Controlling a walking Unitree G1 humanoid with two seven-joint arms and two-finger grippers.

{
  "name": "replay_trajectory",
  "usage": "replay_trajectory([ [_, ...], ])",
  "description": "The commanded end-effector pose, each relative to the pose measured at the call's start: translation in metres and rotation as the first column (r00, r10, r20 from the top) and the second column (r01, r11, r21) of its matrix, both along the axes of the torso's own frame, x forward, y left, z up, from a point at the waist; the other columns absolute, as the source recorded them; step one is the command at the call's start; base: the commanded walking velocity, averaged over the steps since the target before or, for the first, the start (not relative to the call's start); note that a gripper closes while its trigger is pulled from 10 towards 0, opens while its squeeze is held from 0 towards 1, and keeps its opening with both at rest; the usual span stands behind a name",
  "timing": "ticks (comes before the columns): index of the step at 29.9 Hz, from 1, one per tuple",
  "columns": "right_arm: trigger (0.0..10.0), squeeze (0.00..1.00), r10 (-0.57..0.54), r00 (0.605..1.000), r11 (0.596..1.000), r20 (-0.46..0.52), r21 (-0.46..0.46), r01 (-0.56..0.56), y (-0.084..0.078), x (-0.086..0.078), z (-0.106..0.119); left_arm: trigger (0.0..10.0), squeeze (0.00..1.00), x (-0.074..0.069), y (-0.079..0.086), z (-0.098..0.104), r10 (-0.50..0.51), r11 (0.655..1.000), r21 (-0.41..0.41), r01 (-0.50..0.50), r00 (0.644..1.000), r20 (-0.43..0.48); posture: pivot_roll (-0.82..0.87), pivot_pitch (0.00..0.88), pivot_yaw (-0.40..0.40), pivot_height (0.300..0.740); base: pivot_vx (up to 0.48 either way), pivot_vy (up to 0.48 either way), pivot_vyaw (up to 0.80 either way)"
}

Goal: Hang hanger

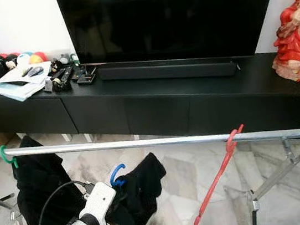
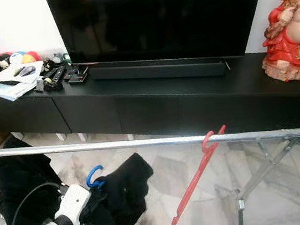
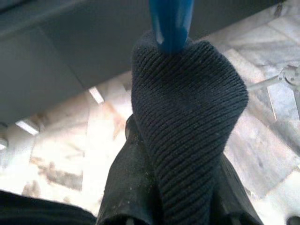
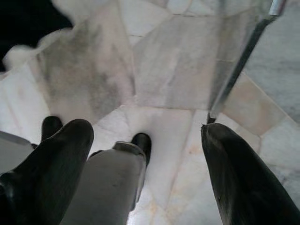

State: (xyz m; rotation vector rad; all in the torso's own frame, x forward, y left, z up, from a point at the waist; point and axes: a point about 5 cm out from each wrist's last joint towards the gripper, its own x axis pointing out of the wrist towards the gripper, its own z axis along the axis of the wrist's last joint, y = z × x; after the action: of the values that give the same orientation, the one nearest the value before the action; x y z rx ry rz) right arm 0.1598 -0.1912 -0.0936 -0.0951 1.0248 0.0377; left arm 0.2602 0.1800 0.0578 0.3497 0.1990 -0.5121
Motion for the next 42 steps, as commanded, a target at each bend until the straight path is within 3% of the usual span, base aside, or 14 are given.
replay_trajectory([
  [1, 10.0, 0.0, 0.011, 1.0, 1.0, 0.001, 0.005, -0.011, 0.004, 0.002, 0.0, 10.0, 0.0, 0.009, 0.002, 0.019, 0.011, 1.0, -0.005, -0.011, 0.995, 0.095, -0.07, 0.037, 0.021, 0.74, 0.0, 0.0, 0.0],
  [10, 10.0, 0.0, 0.014, 1.0, 1.0, 0.001, 0.005, -0.014, 0.007, 0.004, 0.001, 10.0, 0.0, 0.03, 0.007, 0.036, 0.151, 0.985, -0.101, -0.137, 0.978, 0.146, -0.07, 0.033, 0.019, 0.74, 0.0, 0.0, 0.0],
  [14, 10.0, 0.0, 0.013, 1.0, 1.0, -0.002, 0.003, -0.013, 0.007, 0.004, 0.0, 10.0, 0.0, 0.035, 0.007, 0.038, 0.208, 0.969, -0.164, -0.186, 0.97, 0.126, -0.07, 0.03, 0.02, 0.74, 0.0, 0.0, 0.0],
  [21, 10.0, 0.0, 0.013, 1.0, 1.0, -0.015, -0.003, -0.013, 0.005, 0.0, -0.001, 10.0, 0.0, 0.047, 0.003, 0.034, 0.27, 0.951, -0.176, -0.254, 0.96, 0.072, -0.08, 0.028, 0.023, 0.74, 0.0, 0.0, 0.0],
  [27, 10.0, 0.0, 0.007, 1.0, 1.0, -0.019, -0.004, -0.007, 0.003, -0.002, -0.001, 10.0, 0.0, 0.051, 0.003, 0.024, 0.328, 0.936, -0.139, -0.325, 0.945, 0.001, -0.08, 0.035, 0.025, 0.74, 0.0, 0.0, 0.0],
  [28, 10.0, 0.0, 0.007, 1.0, 1.0, -0.021, -0.004, -0.007, 0.003, -0.002, -0.002, 10.0, 0.0, 0.05, 0.004, 0.019, 0.327, 0.94, -0.098, -0.328, 0.945, -0.024, -0.08, 0.037, 0.024, 0.74, 0.0, 0.0, 0.0],
  [33, 10.0, 0.0, 0.007, 1.0, 1.0, -0.025, -0.004, -0.007, 0.003, -0.003, -0.002, 10.0, 0.0, 0.045, 0.007, 0.009, 0.343, 0.936, -0.057, -0.347, 0.937, -0.065, -0.08, 0.041, 0.025, 0.74, 0.0, 0.0, 0.0],
  [38, 10.0, 0.0, 0.007, 1.0, 1.0, -0.028, -0.003, -0.007, 0.004, -0.004, -0.003, 10.0, 0.0, 0.043, 0.001, 0.007, 0.322, 0.943, -0.065, -0.326, 0.944, -0.066, -0.08, 0.043, 0.026, 0.74, 0.0, 0.0, 0.0],
  [39, 10.0, 0.0, 0.007, 1.0, 1.0, -0.028, -0.002, -0.007, 0.004, -0.004, -0.003, 10.0, 0.25, 0.043, 0.001, 0.007, 0.321, 0.943, -0.069, -0.325, 0.945, -0.065, -0.08, 0.043, 0.027, 0.74, 0.0, 0.0, 0.0],
  [40, 10.0, 0.0, 0.007, 1.0, 1.0, -0.028, -0.002, -0.007, 0.004, -0.004, -0.003, 10.0, 1.0, 0.043, 0.0, 0.007, 0.32, 0.943, -0.071, -0.324, 0.945, -0.064, -0.08, 0.043, 0.027, 0.74, 0.0, 0.0, 0.0],
  [42, 10.0, 0.0, 0.007, 1.0, 1.0, -0.027, 0.0, -0.007, 0.004, -0.004, -0.003, 10.0, 1.0, 0.043, 0.0, 0.01, 0.334, 0.936, -0.103, -0.338, 0.941, -0.051, -0.08, 0.043, 0.027, 0.74, 0.0, 0.0, 0.0],
])
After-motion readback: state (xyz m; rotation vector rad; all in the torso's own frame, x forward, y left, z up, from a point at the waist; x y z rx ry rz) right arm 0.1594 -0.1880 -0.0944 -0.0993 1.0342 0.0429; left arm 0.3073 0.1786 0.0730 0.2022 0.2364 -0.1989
